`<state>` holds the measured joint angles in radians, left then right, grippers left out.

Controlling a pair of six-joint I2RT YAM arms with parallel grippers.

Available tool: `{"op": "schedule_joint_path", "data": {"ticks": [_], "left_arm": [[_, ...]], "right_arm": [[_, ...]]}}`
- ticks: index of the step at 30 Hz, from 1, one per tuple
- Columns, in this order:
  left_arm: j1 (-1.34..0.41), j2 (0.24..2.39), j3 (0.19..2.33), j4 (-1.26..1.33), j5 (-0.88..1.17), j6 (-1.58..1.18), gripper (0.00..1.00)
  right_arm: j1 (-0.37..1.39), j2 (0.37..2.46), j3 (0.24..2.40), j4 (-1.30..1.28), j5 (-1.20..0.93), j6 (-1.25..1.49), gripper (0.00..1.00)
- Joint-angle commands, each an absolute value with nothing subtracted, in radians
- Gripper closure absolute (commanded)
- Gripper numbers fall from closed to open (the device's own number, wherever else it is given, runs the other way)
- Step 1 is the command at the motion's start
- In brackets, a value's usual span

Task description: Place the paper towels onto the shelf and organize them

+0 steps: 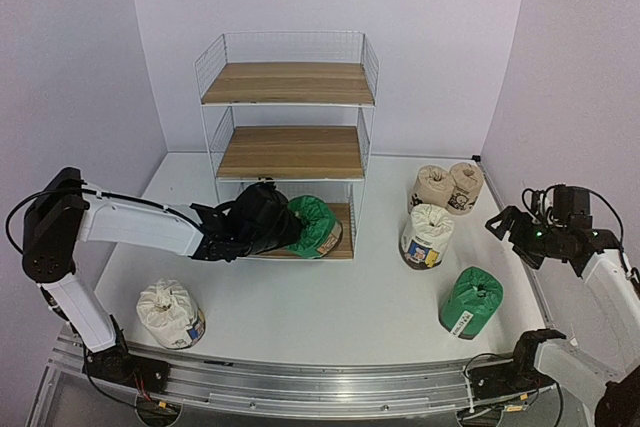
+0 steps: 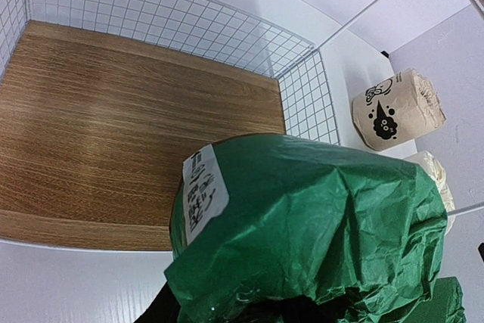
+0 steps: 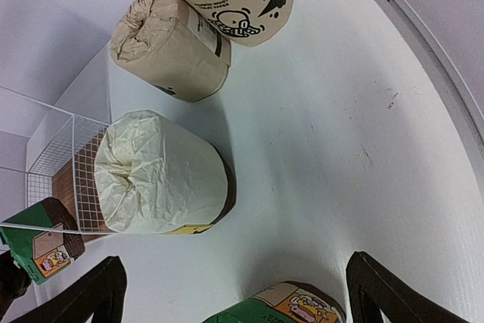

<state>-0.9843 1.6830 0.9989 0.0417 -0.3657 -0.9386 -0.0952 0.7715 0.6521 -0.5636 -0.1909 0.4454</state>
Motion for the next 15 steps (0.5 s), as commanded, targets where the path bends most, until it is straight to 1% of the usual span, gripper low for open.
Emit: {"op": "schedule_joint_path", "data": {"ticks": [1,15], "left_arm": [[-1.010,1.691,0.991,0.160,-0.443,-0.946,0.76],[-1.030,1.729,1.007,0.221,-0.528,-0.917,0.74]], "right_arm": [[-0.093,0.759,0.645,-0.560,-0.190,0.431,0.02],[-0.094,0.746,0.640,-0.560,-0.179,0.432,0.02]]}}
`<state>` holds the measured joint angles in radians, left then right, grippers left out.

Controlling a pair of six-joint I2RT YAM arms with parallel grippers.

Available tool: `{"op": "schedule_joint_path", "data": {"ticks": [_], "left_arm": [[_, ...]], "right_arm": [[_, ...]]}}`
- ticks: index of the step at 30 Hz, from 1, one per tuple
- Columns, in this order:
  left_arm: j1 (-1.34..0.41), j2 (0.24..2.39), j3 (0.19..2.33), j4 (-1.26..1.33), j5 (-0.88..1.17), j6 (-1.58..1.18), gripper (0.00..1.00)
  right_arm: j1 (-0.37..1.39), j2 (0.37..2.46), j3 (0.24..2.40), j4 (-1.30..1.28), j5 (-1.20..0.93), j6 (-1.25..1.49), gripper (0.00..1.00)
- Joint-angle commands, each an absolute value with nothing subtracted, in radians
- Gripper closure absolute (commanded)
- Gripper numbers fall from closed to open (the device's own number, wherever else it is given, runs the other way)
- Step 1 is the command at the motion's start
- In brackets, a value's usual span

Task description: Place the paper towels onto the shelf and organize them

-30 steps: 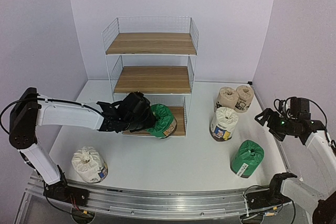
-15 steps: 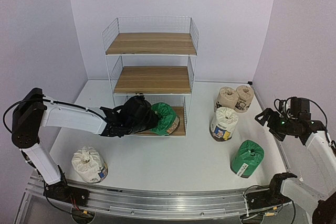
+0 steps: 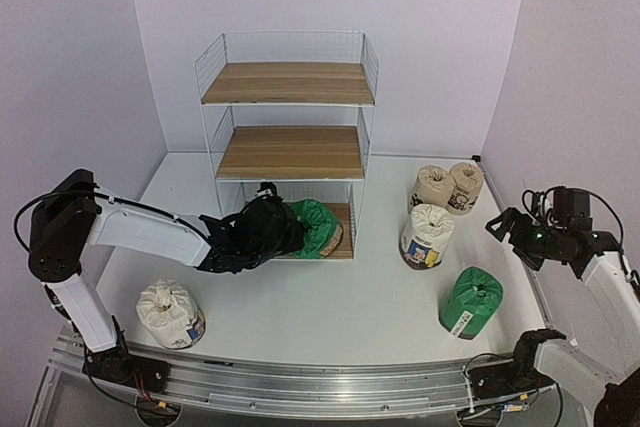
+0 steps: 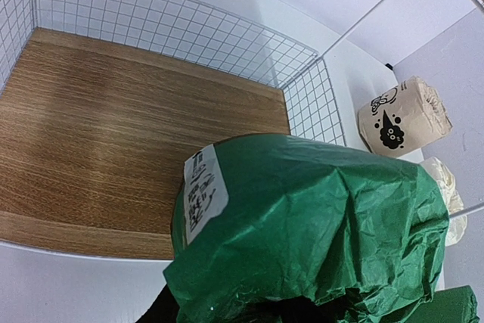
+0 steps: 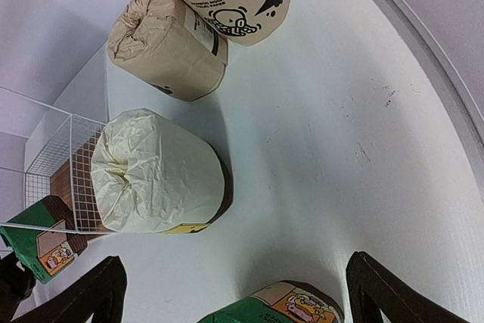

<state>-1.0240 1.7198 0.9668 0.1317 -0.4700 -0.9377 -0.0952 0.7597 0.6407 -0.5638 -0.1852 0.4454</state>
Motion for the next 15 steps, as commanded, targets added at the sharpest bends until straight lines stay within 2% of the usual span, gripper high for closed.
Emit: {"op": "schedule_joint_path", "data": {"ticks": [1,11,15], "left_arm": [[-1.031,1.733,1.012,0.221,-0.529,-0.911,0.73],[-1.045,1.787,1.065,0.203,-0.560,-0.887,0.65],[-1.046,1.796,1.079,0.187,-0.577,-0.894,0.53]], "right_arm": [[-0.095,0.744,0.639,-0.560,-0.177,0.432,0.02],[-0.095,0.730,0.636,-0.560,-0.168,0.433,0.02],[-0.095,0.731,0.635,-0.560,-0.167,0.434,0.02]]}}
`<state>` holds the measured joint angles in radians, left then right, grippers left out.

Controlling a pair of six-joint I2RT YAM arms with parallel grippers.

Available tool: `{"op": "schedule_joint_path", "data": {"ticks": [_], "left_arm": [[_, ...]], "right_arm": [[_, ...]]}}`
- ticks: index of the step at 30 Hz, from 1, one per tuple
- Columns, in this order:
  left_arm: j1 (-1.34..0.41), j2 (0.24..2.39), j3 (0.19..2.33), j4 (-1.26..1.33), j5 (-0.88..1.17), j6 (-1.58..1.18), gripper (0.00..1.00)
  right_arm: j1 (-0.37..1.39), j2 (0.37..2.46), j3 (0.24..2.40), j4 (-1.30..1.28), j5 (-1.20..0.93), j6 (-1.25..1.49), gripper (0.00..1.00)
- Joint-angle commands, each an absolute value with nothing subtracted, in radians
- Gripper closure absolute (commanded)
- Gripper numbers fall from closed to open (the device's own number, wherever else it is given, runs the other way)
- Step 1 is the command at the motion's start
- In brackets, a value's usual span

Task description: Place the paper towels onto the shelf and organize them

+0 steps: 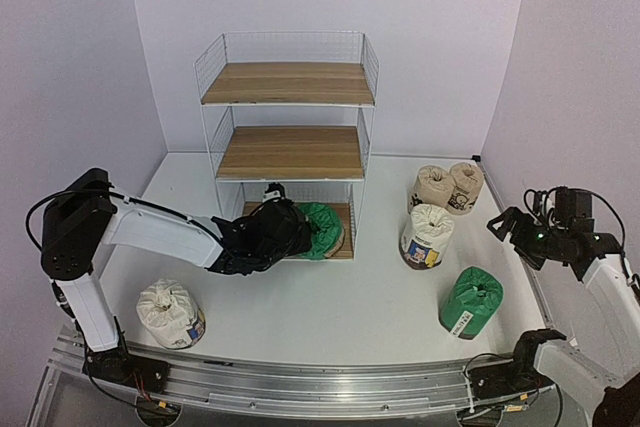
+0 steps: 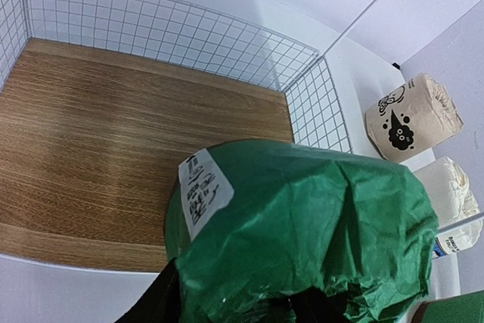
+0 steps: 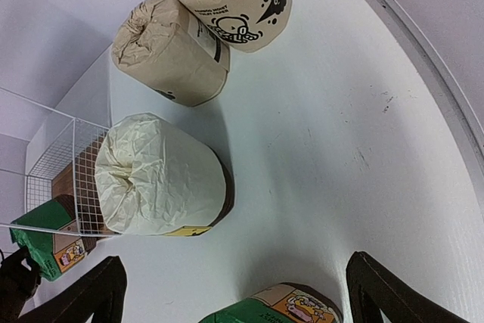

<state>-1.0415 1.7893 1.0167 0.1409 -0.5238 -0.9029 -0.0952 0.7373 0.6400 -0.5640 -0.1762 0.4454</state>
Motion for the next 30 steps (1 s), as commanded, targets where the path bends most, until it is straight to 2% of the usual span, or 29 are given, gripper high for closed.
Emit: {"op": "schedule_joint_path", "data": {"ticks": [1,10,16,21,25,30], "left_arm": [[-1.047,1.796,1.084,0.180,-0.578,-0.895,0.50],[-1.056,1.774,1.101,0.150,-0.586,-0.900,0.30],[-1.076,1.713,1.099,0.119,-0.574,-0.892,0.11],[-1.083,1.643,1.053,0.120,-0.505,-0.897,0.05],[-1.082,1.604,0.952,0.252,-0.374,-0.833,0.00],[-1.083,1.612,0.894,0.365,-0.275,-0.762,0.00]], "right_arm": [[-0.095,0.731,0.636,-0.560,-0.167,0.434,0.02],[-0.095,0.742,0.637,-0.560,-0.169,0.434,0.02],[-0.094,0.750,0.638,-0.559,-0.177,0.434,0.02],[-0.094,0.750,0.637,-0.558,-0.180,0.432,0.02],[-0.095,0.751,0.637,-0.557,-0.186,0.432,0.02],[-0.095,0.758,0.635,-0.557,-0.196,0.432,0.02]]}}
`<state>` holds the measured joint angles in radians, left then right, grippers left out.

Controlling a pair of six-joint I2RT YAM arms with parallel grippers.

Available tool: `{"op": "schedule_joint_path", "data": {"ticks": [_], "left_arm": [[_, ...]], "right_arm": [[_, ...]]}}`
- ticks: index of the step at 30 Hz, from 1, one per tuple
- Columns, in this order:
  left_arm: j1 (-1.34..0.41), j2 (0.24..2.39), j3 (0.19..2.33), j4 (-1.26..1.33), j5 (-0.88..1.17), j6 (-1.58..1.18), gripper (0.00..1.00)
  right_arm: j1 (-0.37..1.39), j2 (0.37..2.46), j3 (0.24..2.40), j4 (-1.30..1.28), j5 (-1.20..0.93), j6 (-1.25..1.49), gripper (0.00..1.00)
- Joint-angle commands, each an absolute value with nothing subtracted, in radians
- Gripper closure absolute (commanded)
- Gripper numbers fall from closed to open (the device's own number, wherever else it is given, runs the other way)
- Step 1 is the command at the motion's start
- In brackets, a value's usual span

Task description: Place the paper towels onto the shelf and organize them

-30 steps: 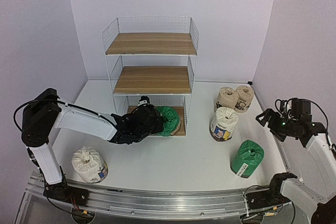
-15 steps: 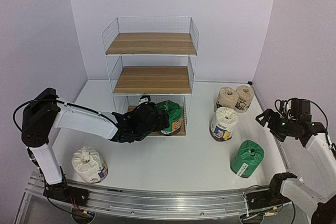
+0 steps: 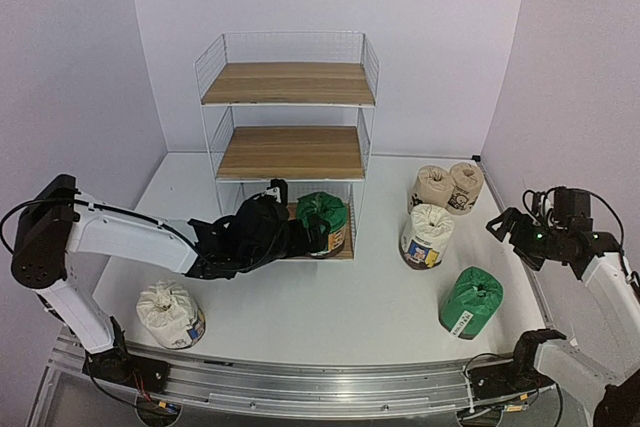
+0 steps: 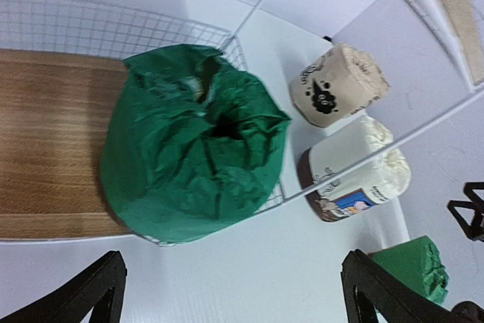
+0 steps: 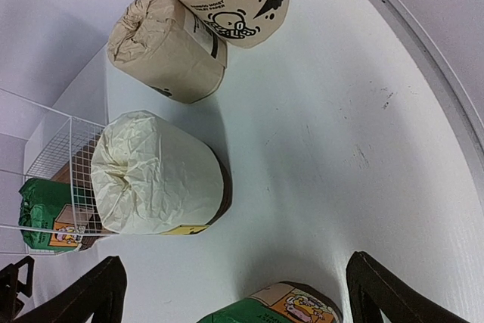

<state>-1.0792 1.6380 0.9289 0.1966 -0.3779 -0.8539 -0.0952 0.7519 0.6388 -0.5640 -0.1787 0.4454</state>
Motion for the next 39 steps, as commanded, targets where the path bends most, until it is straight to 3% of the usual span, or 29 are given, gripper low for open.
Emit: {"op": "schedule_joint_path", "data": {"ticks": [1,16,33,39], "left_arm": [[-1.083,1.620,0.890,0.392,-0.249,-0.743,0.00],[-1.033,1.800,0.948,0.517,-0.145,-0.667,0.00],[-0.936,1.854,0.948,0.601,-0.119,-0.644,0.00],[-0.939,1.821,0.932,0.564,-0.129,-0.660,0.00]], "right_arm": [[-0.095,0.760,0.636,-0.557,-0.196,0.431,0.02],[-0.094,0.763,0.632,-0.558,-0.192,0.430,0.02],[-0.093,0.788,0.642,-0.561,-0.179,0.436,0.02],[-0.094,0.798,0.739,-0.755,-0.105,0.461,0.02]]}}
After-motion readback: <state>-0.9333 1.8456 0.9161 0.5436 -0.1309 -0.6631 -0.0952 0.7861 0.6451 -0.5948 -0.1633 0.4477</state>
